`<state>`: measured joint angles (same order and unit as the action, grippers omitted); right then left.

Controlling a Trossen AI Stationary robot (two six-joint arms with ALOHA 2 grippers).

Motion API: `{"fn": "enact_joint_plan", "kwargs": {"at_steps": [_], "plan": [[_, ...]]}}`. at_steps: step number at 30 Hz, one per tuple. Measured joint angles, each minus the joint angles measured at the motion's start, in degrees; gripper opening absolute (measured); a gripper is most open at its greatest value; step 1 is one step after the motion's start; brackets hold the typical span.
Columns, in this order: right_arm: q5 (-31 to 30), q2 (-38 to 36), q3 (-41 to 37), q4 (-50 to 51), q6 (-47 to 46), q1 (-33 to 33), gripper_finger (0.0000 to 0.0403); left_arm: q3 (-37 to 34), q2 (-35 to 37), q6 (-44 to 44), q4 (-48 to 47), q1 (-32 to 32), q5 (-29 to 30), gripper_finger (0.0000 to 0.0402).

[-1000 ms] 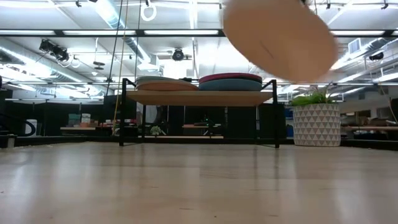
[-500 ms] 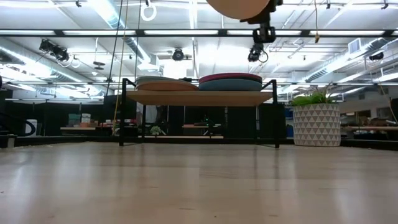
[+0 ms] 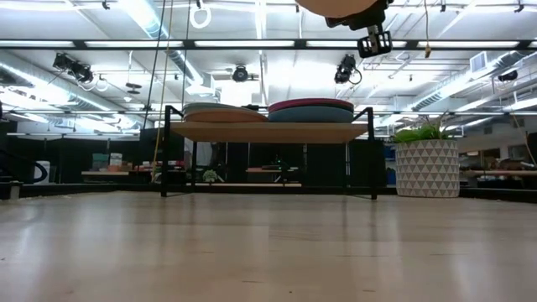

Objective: Place and stack plates onto a shelf
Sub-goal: Stack the light yellow plate into the light blue plate on the shelf

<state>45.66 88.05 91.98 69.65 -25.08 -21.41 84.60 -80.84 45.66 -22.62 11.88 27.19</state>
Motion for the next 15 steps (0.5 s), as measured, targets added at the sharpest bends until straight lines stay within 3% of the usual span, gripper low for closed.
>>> {"fn": "enact_joint_plan", "kwargs": {"at_steps": [7,15], "plan": [[3.1,0.0,0.0,1.2,-0.3,0.0,0.0016,0.0,-4.8,14.6,5.9,0.4,1.5,0.0253],[4.5,0.0,0.0,4.6,0.9,0.0,0.0032,0.0,-5.4,18.1,7.7,0.6,0.6,0.0156]]}}
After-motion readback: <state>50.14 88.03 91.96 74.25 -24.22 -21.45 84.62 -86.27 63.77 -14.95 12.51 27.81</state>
